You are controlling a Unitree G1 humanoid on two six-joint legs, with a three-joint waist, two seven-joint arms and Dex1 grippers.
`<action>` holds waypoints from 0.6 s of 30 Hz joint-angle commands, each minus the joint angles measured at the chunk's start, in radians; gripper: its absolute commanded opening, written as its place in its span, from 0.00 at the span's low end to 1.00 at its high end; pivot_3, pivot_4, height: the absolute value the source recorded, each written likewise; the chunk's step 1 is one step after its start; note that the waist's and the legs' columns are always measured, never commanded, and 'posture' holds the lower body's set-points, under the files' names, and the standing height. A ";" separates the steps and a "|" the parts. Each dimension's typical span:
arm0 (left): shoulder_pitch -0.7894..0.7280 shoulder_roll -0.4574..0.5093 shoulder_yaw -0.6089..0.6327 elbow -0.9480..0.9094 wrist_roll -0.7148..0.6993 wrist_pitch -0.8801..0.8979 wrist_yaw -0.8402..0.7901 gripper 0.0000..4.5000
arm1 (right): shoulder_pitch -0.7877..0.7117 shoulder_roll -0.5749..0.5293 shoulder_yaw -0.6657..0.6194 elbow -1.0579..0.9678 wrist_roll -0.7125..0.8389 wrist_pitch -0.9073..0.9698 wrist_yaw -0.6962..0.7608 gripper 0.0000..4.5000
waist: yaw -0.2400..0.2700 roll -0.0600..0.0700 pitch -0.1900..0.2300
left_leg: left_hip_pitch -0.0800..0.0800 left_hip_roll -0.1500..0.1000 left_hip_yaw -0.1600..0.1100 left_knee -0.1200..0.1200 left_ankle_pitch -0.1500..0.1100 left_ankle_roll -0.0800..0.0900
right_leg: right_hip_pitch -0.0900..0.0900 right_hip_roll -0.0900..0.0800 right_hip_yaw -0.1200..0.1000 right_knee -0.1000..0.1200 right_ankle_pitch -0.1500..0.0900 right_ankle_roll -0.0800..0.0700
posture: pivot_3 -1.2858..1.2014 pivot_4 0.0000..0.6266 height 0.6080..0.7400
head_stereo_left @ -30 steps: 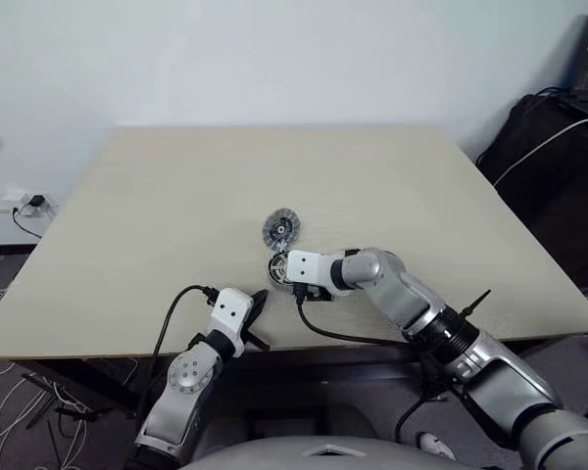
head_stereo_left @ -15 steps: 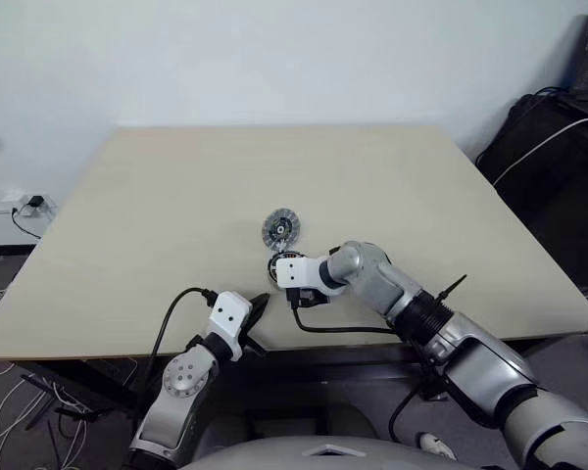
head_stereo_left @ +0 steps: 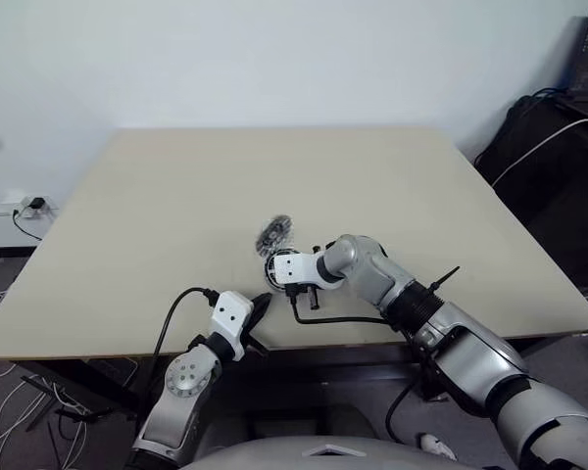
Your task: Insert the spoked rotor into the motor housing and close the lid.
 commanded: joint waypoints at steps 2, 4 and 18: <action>-0.021 -0.011 -0.002 -0.026 0.006 -0.017 0.007 0.00 | -0.002 -0.006 -0.026 0.008 -0.024 0.025 -0.017 0.00 | 0.000 0.000 0.000 | 0.000 0.000 0.000 0.000 0.000 0.000 | 0.000 0.000 0.000 0.000 0.000 0.000 | 0.52 0.00 1.00; -0.020 -0.014 -0.003 -0.025 0.009 -0.017 0.008 0.00 | 0.015 0.000 -0.043 -0.007 -0.017 0.047 -0.042 0.00 | 0.000 0.000 0.000 | 0.000 0.000 0.000 0.000 0.000 0.000 | 0.000 0.000 0.000 0.000 0.000 0.000 | 0.52 0.00 1.00; -0.013 -0.027 -0.008 -0.007 0.012 -0.015 0.017 0.00 | 0.352 0.076 -0.347 -0.633 0.087 0.642 -0.261 0.00 | 0.017 0.000 0.000 | -0.007 0.000 -0.001 0.000 -0.001 0.001 | -0.006 0.000 -0.001 -0.001 0.000 0.000 | 0.52 0.00 1.00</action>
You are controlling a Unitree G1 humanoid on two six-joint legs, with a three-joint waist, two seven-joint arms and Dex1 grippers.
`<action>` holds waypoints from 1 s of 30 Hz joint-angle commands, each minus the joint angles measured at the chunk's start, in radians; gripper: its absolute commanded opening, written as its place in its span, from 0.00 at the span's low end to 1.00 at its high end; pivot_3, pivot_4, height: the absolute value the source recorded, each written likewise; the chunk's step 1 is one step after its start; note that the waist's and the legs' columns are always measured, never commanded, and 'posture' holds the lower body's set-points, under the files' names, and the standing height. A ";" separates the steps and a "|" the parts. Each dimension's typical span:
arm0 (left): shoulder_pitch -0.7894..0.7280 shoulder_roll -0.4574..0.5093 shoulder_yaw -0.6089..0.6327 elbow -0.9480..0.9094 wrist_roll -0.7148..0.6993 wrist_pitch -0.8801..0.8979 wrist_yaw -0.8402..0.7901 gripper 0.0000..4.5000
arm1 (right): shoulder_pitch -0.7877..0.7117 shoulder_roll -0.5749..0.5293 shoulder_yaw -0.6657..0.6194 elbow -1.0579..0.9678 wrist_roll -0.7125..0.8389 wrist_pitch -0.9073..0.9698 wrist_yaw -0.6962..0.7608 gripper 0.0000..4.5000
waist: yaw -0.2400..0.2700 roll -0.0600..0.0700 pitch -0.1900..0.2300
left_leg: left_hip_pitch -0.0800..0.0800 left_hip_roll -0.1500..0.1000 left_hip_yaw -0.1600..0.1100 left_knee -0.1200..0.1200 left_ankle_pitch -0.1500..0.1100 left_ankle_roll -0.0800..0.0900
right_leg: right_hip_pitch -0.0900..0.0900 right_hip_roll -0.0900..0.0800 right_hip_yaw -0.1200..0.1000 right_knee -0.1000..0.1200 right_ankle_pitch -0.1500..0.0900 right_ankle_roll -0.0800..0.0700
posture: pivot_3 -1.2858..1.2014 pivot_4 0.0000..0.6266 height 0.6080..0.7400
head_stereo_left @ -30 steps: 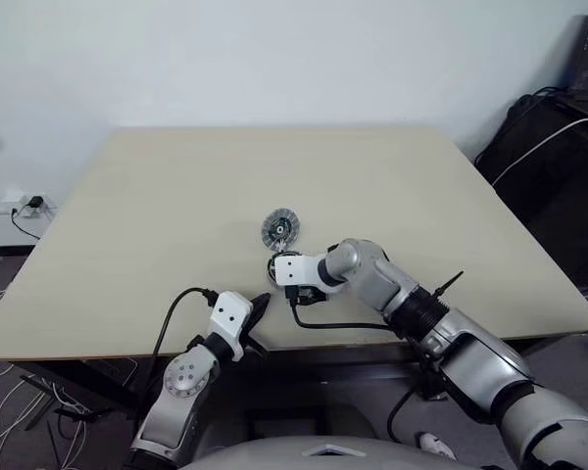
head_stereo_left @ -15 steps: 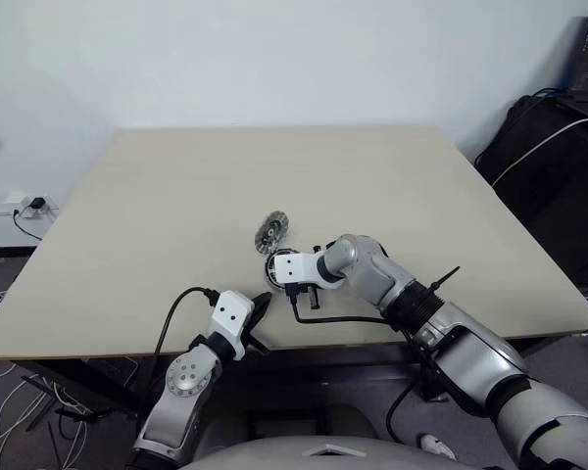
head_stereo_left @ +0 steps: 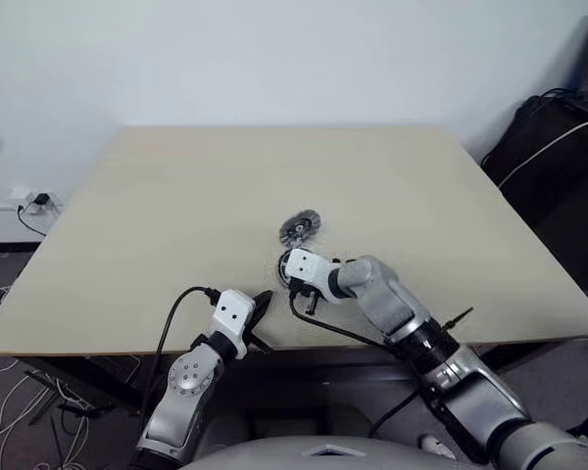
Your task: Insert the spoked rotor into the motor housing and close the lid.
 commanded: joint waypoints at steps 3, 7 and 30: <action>-0.010 -0.012 -0.012 -0.008 0.003 -0.013 0.000 0.00 | 0.050 0.057 -0.152 -0.287 0.061 0.284 -0.091 0.00 | 0.001 0.000 0.001 | -0.001 0.000 -0.001 0.000 0.000 0.000 | -0.001 0.000 -0.001 -0.001 0.000 0.000 | 0.52 0.00 1.00; -0.011 -0.014 -0.015 -0.007 -0.001 -0.010 -0.003 0.00 | 0.045 0.167 -0.276 -0.391 0.117 0.530 -0.173 0.00 | -0.001 0.000 0.001 | -0.001 0.000 -0.001 0.000 0.000 0.000 | -0.001 0.000 -0.002 0.000 0.000 0.000 | 0.52 0.00 1.00; 0.000 -0.015 -0.012 -0.014 -0.001 -0.001 0.007 0.00 | -0.079 0.505 -0.503 0.060 0.293 0.502 -0.614 0.00 | -0.018 0.000 0.001 | 0.008 0.002 -0.002 0.000 0.001 -0.001 | 0.005 -0.001 -0.003 0.000 -0.003 0.005 | 0.52 0.00 1.00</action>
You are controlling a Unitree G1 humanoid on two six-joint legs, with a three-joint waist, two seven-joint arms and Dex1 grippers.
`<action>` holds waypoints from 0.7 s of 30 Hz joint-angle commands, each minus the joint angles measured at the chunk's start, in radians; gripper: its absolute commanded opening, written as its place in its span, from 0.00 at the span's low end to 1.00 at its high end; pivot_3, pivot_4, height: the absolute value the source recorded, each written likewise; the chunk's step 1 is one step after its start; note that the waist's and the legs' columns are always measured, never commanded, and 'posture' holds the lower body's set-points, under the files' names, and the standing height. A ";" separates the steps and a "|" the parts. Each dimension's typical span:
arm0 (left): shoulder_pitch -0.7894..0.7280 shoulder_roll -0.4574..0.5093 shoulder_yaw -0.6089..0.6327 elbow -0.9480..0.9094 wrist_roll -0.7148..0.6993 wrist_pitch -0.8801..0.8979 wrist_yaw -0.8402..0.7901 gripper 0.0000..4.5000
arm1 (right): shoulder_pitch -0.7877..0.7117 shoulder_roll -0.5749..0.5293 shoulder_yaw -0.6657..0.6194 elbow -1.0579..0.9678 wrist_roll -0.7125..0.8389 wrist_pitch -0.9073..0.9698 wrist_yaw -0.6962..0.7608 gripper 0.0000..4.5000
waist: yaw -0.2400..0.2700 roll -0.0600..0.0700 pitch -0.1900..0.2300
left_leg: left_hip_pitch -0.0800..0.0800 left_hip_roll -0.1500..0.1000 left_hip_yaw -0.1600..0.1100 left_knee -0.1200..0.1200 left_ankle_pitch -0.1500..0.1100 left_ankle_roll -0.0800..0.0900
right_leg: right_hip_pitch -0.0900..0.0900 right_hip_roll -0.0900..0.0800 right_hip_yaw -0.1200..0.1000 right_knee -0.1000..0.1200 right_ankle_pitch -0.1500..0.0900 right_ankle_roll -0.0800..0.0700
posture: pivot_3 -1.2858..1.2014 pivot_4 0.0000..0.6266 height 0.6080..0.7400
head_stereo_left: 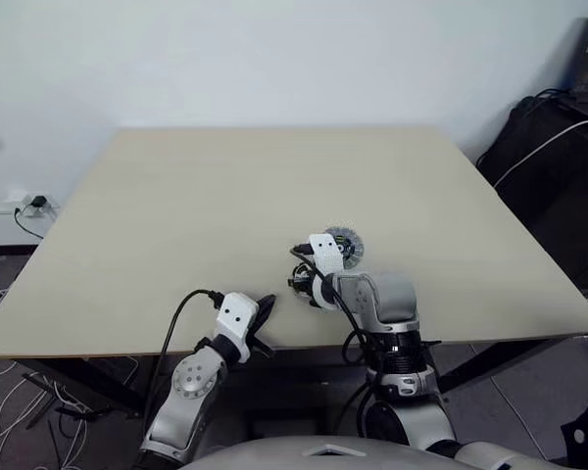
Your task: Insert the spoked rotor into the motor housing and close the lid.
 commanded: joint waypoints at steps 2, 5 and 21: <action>-0.009 -0.007 0.002 -0.025 0.001 -0.008 0.006 0.00 | -0.053 0.067 -0.004 0.052 0.044 -0.039 -0.048 0.08 | -0.002 0.000 0.000 | 0.001 0.002 0.000 0.000 0.000 0.000 | 0.000 0.000 0.000 0.001 0.000 0.000 | 0.52 0.00 1.00; -0.008 -0.008 0.002 -0.026 0.001 -0.007 0.007 0.00 | -0.062 0.071 0.022 0.046 0.090 -0.050 -0.044 0.25 | -0.008 0.000 0.000 | 0.000 0.003 0.000 0.000 0.001 0.000 | 0.000 0.000 0.000 0.001 0.001 -0.001 | 0.52 0.00 1.00; -0.010 -0.005 0.001 -0.022 0.000 -0.006 0.000 0.00 | -0.067 -0.362 0.475 -0.278 0.215 -0.354 0.318 0.54 | -0.014 0.000 0.001 | -0.009 -0.001 -0.001 -0.003 -0.002 0.003 | -0.004 -0.001 0.000 -0.002 0.001 -0.003 | 0.52 0.00 1.00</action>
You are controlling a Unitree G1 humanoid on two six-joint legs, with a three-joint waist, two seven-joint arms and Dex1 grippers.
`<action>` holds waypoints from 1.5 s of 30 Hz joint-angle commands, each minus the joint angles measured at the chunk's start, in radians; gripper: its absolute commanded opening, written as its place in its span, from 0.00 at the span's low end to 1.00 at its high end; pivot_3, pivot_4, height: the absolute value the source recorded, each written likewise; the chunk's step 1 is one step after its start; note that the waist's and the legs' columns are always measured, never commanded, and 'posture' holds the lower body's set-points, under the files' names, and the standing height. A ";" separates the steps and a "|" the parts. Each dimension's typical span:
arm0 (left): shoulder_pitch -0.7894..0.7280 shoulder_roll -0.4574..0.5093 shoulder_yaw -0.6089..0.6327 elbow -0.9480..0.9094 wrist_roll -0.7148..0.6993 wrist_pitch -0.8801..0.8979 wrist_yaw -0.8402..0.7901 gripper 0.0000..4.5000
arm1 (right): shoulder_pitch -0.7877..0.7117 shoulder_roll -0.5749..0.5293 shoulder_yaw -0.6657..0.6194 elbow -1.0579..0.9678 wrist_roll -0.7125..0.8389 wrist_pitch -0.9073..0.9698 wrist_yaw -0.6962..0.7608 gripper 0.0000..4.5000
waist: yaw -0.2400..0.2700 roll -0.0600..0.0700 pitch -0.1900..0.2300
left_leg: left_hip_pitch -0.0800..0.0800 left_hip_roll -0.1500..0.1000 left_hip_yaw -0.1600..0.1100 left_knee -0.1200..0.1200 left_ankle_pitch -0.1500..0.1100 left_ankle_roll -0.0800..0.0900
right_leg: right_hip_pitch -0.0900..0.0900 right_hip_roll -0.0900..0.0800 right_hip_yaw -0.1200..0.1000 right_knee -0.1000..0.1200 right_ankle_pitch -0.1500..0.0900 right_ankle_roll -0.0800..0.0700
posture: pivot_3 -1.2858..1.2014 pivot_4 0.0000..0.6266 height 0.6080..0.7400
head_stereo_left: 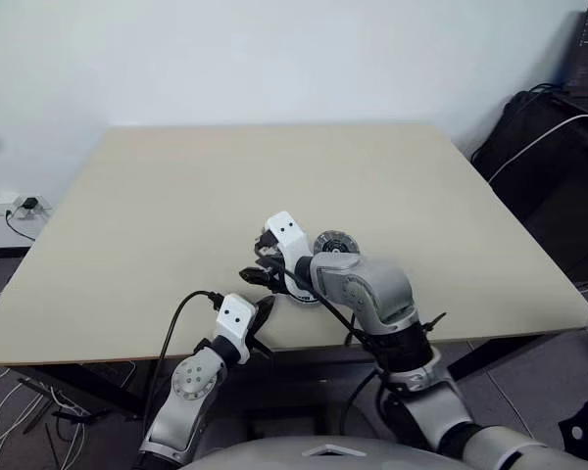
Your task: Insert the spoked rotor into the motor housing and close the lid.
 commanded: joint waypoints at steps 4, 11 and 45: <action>-0.015 -0.003 0.001 -0.021 -0.002 -0.010 -0.003 0.00 | -0.010 -0.232 0.190 -0.115 -0.096 -0.268 0.118 0.54 | 0.004 -0.001 0.001 | 0.000 -0.003 0.001 0.000 -0.001 0.001 | 0.000 0.000 0.000 -0.001 -0.001 0.000 | 0.52 0.00 1.00; -0.023 -0.003 0.000 -0.012 -0.003 -0.010 -0.008 0.00 | -0.032 -0.419 0.304 -0.113 -0.207 -0.386 0.231 0.54 | 0.013 -0.002 0.001 | 0.001 -0.002 0.001 0.001 0.000 0.000 | 0.000 0.000 0.000 0.000 -0.001 0.000 | 0.52 0.00 1.00; -0.025 -0.012 0.004 -0.009 -0.001 -0.018 0.006 0.00 | -0.090 -0.497 0.395 0.229 -0.607 -0.701 0.533 0.02 | 0.030 -0.003 0.001 | 0.005 -0.002 0.002 0.003 0.000 0.000 | 0.005 0.001 0.000 0.001 0.000 0.000 | 0.52 0.00 1.00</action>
